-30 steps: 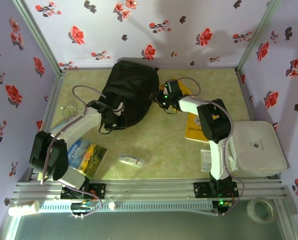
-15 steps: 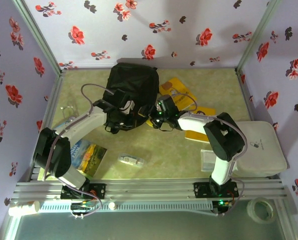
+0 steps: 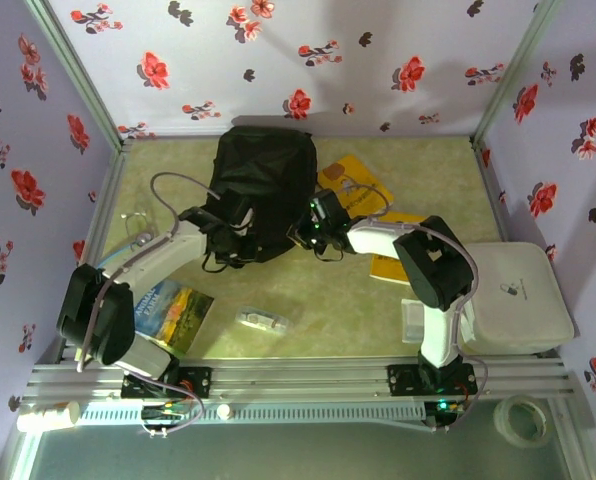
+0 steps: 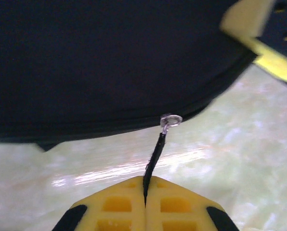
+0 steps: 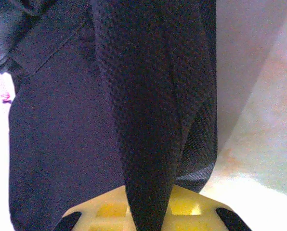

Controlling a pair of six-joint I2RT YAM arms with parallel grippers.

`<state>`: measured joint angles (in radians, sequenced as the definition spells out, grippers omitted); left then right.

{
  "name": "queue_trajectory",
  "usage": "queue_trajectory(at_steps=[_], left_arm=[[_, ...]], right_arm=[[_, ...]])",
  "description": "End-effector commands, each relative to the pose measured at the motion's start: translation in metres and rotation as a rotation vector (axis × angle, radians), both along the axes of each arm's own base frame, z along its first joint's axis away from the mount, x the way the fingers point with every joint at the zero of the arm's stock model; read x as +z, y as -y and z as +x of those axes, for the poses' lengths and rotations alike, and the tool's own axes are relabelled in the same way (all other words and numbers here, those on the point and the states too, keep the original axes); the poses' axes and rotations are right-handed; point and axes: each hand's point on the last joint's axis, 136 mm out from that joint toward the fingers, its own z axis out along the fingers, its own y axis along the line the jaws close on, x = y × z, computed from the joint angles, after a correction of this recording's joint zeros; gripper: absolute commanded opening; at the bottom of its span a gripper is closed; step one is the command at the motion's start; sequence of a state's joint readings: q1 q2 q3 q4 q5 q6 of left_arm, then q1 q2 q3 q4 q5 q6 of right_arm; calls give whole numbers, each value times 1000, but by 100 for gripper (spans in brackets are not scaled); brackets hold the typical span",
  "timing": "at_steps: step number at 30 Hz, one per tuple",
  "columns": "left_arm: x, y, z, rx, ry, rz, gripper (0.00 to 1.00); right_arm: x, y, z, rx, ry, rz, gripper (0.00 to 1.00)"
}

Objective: Pack books, pencil case, and school supplies into a backpack

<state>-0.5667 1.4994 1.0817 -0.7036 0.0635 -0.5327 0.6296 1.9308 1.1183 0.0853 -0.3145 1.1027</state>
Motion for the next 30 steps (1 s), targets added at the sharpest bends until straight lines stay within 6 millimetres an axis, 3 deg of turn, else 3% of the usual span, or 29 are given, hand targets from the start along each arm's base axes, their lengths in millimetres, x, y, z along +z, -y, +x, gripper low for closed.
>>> queue_trajectory(at_steps=[1, 7, 11, 13, 16, 20, 24, 27, 30], left_arm=[[-1, -38, -8, 90, -7, 96, 0], [-6, -53, -8, 119, -24, 111, 0], [2, -7, -7, -6, -13, 1, 0], [9, 17, -7, -66, 3, -31, 0], [20, 47, -8, -136, 17, -69, 0], [31, 80, -10, -225, 23, -112, 0], [32, 94, -8, -271, 18, -114, 0], [28, 96, -7, -275, 8, -111, 0], [24, 95, -8, -274, -6, -102, 0]], right_arm=[[-11, 36, 22, -57, 49, -166, 9], [-8, 44, 51, -45, 115, -246, 9], [0, 44, 74, -7, 168, -261, 13], [9, 43, 74, -6, 173, -208, 23], [27, 51, 62, -28, 158, -166, 43], [39, 68, 27, -95, 74, -105, 65], [39, 70, -6, -123, -13, -48, 70], [37, 49, -23, -76, -21, -69, 73], [27, 35, -27, -63, -45, -74, 70]])
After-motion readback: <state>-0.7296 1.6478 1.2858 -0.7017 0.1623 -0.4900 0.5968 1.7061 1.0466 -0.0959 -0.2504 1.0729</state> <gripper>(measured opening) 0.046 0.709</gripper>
